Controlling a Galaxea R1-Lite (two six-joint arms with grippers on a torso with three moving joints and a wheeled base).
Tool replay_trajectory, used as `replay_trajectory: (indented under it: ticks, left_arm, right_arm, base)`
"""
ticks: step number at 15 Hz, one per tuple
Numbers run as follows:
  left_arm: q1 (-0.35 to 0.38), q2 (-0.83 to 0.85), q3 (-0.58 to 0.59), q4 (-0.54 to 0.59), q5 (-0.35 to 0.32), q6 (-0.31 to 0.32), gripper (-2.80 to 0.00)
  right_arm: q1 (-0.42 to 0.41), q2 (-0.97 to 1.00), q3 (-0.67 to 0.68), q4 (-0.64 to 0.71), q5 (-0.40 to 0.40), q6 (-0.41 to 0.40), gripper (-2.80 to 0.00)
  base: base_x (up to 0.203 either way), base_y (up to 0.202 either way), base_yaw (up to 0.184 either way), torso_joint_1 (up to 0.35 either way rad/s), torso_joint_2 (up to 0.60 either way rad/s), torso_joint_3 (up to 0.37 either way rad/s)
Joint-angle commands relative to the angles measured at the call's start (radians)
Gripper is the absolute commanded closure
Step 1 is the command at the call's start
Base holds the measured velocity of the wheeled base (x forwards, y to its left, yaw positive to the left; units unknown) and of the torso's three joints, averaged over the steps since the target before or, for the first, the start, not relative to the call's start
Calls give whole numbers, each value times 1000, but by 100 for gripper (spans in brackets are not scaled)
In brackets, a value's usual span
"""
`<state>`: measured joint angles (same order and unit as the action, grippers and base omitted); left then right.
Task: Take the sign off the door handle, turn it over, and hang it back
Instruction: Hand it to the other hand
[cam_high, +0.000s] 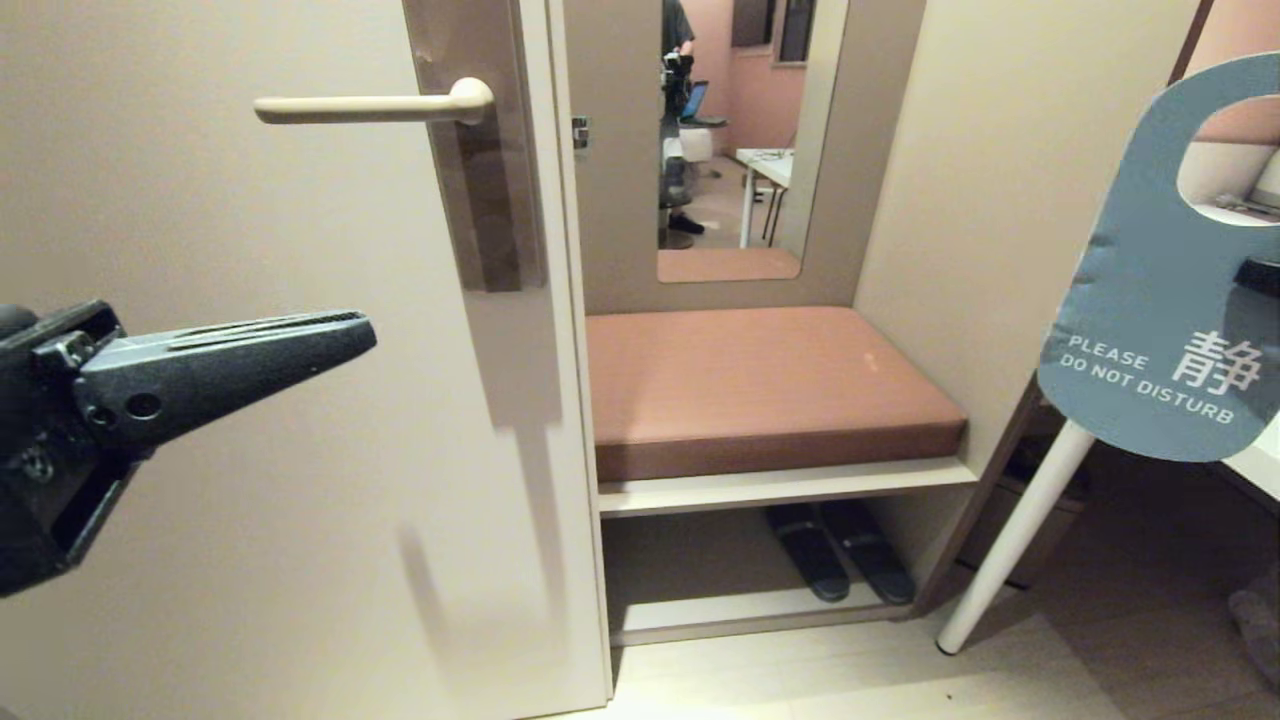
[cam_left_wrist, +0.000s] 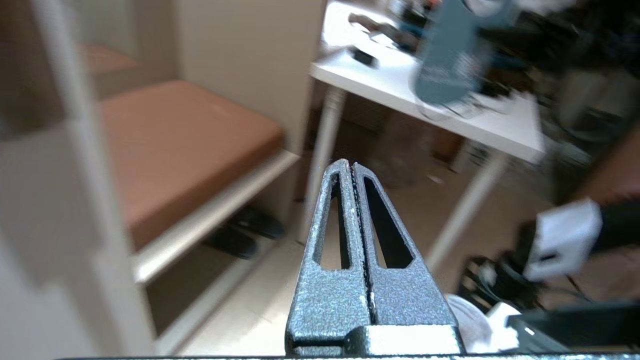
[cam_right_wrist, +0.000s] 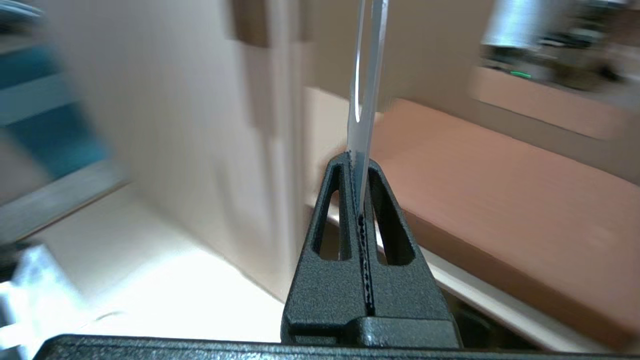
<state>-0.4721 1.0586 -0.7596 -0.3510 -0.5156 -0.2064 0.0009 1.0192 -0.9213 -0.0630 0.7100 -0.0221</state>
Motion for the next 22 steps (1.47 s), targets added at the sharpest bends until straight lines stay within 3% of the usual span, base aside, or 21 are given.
replay_trajectory:
  ticks: [1, 5, 11, 17, 22]
  left_arm:
    - [-29, 51, -2, -3, -19, 0, 0]
    - [-33, 137, -62, -5, -138, 7, 0]
    - [-50, 288, -110, -108, -229, 6, 0]
    - [-127, 374, -119, -174, -238, 4, 0]
    - [-148, 393, -129, -184, -241, 2, 0]
  right_arm:
    - [16, 98, -55, -1, 68, -1, 0]
    - [109, 205, -146, -2, 83, 0, 0]
    - [230, 328, -280, -1, 86, 9, 0]
    - [294, 359, -330, -1, 93, 11, 0]
    - [309, 362, -328, 1, 214, 12, 0]
  base:
    - [0, 0, 0, 0, 0, 0]
    - [0, 0, 0, 0, 0, 0]
    - [0, 0, 0, 0, 0, 0]
    - [0, 0, 0, 0, 0, 0]
    - [0, 0, 0, 0, 0, 0]
